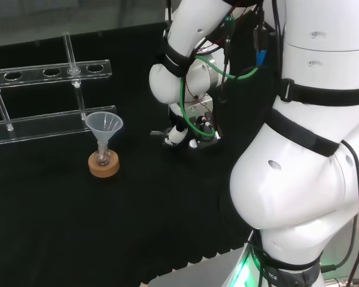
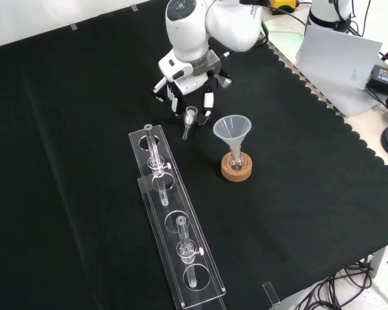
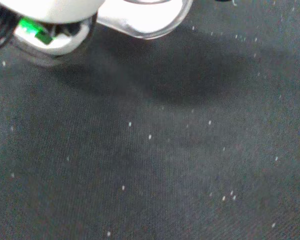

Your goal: Pick up the weighing funnel.

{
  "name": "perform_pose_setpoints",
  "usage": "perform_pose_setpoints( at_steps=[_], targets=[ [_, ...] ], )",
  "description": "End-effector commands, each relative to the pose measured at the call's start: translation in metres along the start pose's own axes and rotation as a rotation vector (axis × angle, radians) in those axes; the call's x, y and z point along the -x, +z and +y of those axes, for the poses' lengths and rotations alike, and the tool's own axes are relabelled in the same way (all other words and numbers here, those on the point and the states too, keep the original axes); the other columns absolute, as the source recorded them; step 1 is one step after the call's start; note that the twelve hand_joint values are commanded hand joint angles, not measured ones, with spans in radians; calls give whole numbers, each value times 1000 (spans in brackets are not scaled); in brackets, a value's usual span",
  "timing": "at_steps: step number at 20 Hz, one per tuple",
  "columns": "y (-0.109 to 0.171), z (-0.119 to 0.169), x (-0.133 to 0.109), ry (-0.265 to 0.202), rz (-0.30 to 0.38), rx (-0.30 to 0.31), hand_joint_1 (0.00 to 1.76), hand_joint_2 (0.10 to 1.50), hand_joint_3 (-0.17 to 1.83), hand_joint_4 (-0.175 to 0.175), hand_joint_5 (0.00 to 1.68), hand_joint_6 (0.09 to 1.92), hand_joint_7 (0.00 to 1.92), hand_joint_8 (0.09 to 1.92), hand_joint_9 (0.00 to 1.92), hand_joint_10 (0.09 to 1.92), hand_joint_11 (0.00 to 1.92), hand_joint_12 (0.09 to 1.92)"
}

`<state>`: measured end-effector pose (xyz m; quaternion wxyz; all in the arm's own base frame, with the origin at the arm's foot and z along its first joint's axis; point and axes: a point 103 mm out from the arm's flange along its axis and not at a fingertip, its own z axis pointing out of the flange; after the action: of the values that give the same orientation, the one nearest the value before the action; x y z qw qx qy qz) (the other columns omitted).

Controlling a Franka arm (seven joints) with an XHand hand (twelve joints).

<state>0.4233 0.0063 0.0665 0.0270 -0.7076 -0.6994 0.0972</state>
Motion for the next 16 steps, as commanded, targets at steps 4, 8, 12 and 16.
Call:
perform_pose_setpoints(
  at_steps=[4,8,12,16],
  targets=[
    [-38,2,3,-25,-18,40,1081,631,510,162,1374,360,1619,194,1380,156,406,1404],
    [-53,0,2,-18,-8,65,1131,702,456,175,1455,229,1641,152,1392,138,411,1399],
    [-67,-7,2,-13,7,96,1134,707,449,175,1464,211,1646,146,1394,135,412,1398],
    [-68,-11,-1,-1,22,99,1135,707,448,175,1466,208,1649,145,1396,135,412,1398]
  ],
)
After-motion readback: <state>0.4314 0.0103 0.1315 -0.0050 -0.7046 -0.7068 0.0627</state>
